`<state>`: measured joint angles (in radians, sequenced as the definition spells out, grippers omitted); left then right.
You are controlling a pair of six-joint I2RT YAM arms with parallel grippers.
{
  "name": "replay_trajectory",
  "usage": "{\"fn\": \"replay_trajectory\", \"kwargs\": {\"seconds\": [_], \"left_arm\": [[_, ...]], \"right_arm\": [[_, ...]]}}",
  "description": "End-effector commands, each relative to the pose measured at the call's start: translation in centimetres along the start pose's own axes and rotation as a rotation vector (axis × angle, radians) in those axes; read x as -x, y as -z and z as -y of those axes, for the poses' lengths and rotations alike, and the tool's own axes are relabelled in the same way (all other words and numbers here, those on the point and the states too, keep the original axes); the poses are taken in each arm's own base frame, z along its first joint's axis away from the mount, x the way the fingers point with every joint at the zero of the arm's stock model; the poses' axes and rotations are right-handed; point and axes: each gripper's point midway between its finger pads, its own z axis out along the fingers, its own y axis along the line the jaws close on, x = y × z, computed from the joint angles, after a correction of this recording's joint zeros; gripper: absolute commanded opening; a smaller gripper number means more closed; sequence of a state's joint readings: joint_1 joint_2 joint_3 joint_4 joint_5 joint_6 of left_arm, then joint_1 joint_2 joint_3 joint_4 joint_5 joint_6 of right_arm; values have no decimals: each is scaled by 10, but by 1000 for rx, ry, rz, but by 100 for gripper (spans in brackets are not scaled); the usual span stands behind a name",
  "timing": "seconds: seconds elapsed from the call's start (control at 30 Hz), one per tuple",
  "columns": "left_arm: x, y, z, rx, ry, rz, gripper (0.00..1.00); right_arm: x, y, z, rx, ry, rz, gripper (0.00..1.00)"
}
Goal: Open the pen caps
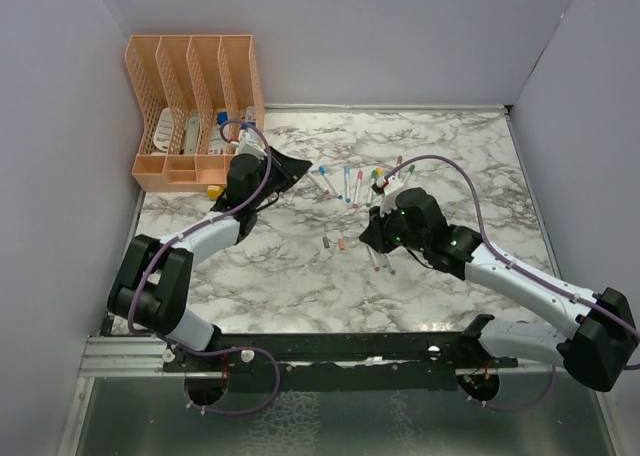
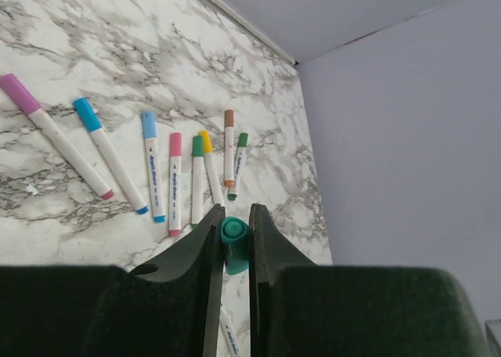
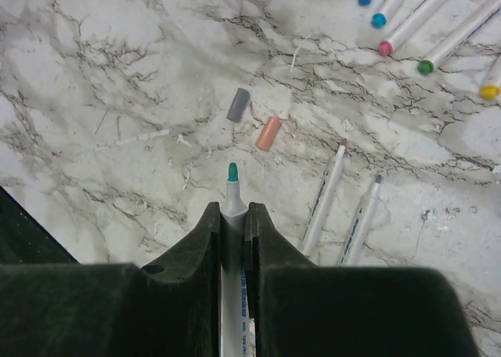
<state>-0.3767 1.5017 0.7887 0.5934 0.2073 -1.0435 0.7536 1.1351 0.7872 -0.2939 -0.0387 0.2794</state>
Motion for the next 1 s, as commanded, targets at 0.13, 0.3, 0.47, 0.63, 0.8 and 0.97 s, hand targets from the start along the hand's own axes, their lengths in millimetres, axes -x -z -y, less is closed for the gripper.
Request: {"fn": "replay_trajectory", "kwargs": {"seconds": [0.13,0.3,0.47,0.63,0.8,0.97], "left_arm": [[-25,4,-34,144,-95,-116,0],[-51,26,-64,298,-195,-208,0],[-78,40,-75,397,-285,-275,0],[-108,47,-89,474,-292,-316,0],[-133,48,-102,515,-295,-362,0],[-144,51,-116,547,-298,-379,0]], "right_arm": [[3,-5,60,-294,-56,-38,1],[7,-16,96,-337,-87,-53,1],[7,-18,117,-407,-73,-75,1],[-1,-18,127,-443,-60,-91,1],[-7,-17,129,-447,-62,-83,1],[-14,-21,132,-446,-79,-109,1]]}}
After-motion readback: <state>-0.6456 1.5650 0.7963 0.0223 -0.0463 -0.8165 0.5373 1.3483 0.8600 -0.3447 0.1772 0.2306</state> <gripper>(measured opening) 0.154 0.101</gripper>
